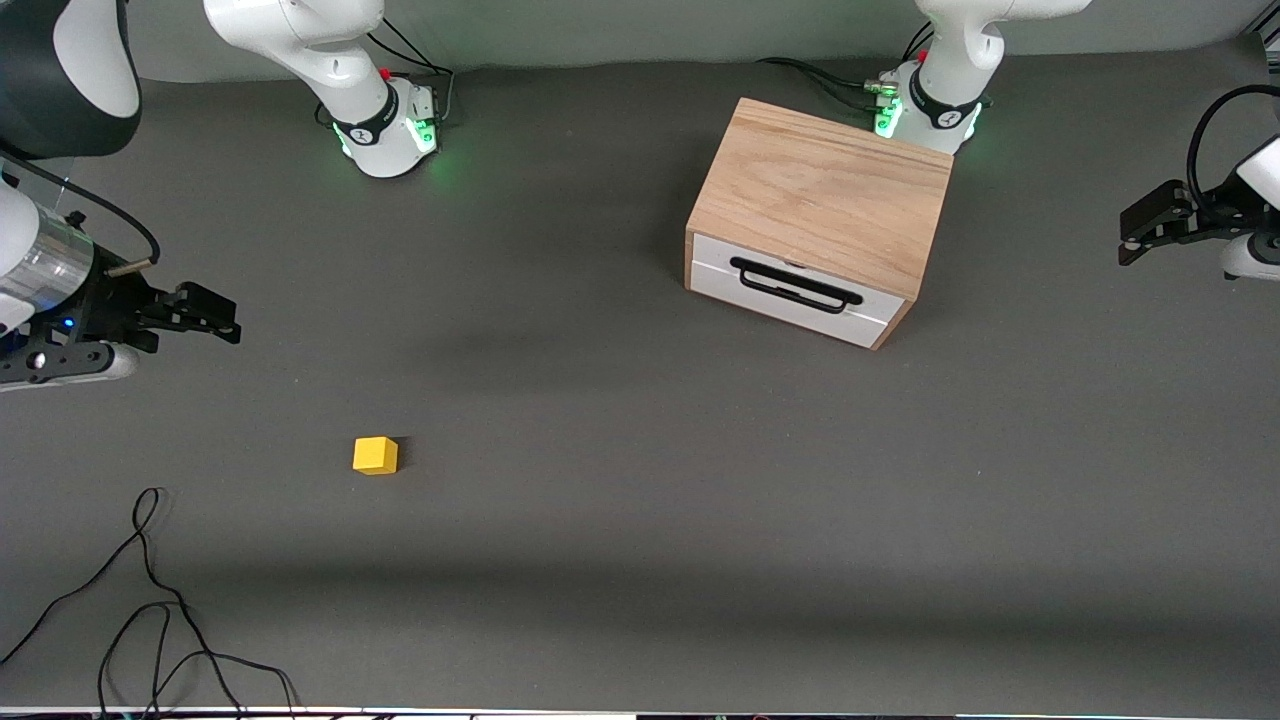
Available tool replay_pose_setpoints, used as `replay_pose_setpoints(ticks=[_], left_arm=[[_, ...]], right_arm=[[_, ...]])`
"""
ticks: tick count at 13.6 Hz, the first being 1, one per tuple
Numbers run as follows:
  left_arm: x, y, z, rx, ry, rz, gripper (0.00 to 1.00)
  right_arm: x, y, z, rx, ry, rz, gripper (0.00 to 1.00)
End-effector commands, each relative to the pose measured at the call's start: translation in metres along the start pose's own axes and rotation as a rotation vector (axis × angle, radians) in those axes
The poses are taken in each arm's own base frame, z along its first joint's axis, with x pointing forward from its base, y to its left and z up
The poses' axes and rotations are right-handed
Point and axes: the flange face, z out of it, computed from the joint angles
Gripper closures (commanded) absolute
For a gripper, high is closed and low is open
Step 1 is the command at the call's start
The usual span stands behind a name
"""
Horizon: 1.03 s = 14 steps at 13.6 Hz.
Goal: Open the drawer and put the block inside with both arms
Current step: 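Move the right gripper toward the yellow cube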
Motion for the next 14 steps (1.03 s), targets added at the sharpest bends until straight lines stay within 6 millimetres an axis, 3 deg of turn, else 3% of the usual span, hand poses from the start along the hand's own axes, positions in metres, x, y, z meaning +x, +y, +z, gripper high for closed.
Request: replay_pose_setpoints(ticks=[1, 6, 8, 14], left_arm=[[-0.003, 0.000, -0.004, -0.001, -0.003, 0.012, 0.00], [-0.003, 0.000, -0.004, -0.001, -0.003, 0.012, 0.00], [-0.003, 0.000, -0.004, -0.001, -0.003, 0.012, 0.00], [-0.003, 0.000, -0.004, -0.001, -0.003, 0.012, 0.00]], right_arm=[[0.013, -0.006, 0.004, -0.005, 0.017, 0.009, 0.00], [0.045, -0.011, 0.070, -0.009, -0.028, 0.008, 0.00], [0.058, -0.021, 0.109, 0.005, -0.050, -0.001, 0.00], [0.079, -0.022, 0.217, 0.014, -0.027, 0.011, 0.00]])
